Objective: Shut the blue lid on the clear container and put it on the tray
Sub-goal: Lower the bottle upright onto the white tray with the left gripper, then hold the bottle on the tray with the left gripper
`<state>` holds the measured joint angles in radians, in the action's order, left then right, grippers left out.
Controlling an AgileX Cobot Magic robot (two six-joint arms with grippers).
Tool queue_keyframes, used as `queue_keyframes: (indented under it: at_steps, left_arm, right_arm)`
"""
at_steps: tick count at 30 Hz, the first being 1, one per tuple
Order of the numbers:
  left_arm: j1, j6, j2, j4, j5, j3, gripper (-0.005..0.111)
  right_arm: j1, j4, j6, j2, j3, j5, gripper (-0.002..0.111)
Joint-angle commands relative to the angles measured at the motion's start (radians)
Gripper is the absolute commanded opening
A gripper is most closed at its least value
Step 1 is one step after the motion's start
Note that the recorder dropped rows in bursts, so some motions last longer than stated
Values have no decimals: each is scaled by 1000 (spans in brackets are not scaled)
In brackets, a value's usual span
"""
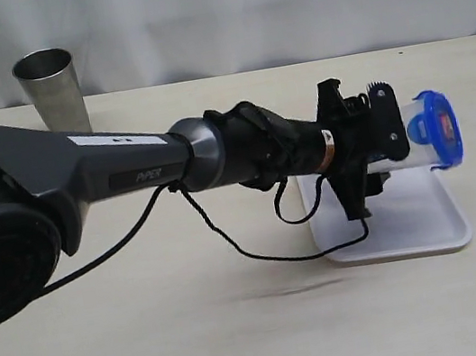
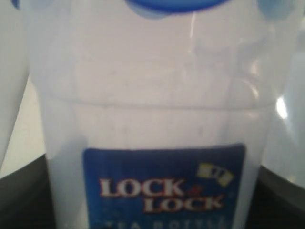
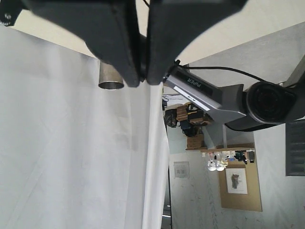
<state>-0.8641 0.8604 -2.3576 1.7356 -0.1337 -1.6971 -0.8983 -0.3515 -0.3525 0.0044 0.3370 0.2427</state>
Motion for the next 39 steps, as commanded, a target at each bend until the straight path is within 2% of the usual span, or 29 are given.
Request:
queue_keyframes:
  at_steps: [1,7,10,14,17,21,27,39]
  left_arm:
    - [38,59,9,-207,-233,-64,0]
    - [76,21,-50,-617,-466,-97,0]
    - [86,-17,-109,-771,-695,-97,0]
    - [86,-86,-168,-896,-883,-97,0]
    - [86,-103,-191,-901,-914,-97,0]
    - [86,-112,-204,-886,-887,-97,0]
    - [89,-219,-220,-884,-889,-97,0]
    - [144,-184,-285,-873,-953,-97,0]
  right_arm:
    - [0,0,-4,-1,-4,-6,5]
    - [0,0,-4,-1,-4,-6,5]
    - [0,0,-4,-1,-4,-6,5]
    - [0,0,-4,-1,-4,-6,5]
    - [0,0,-4,-1,-4,-6,5]
    - [0,0,-4,-1,-4,-6,5]
    - [0,0,-4,-1,-4,-6,5]
    - [0,0,-4,-1,-4,-6,5]
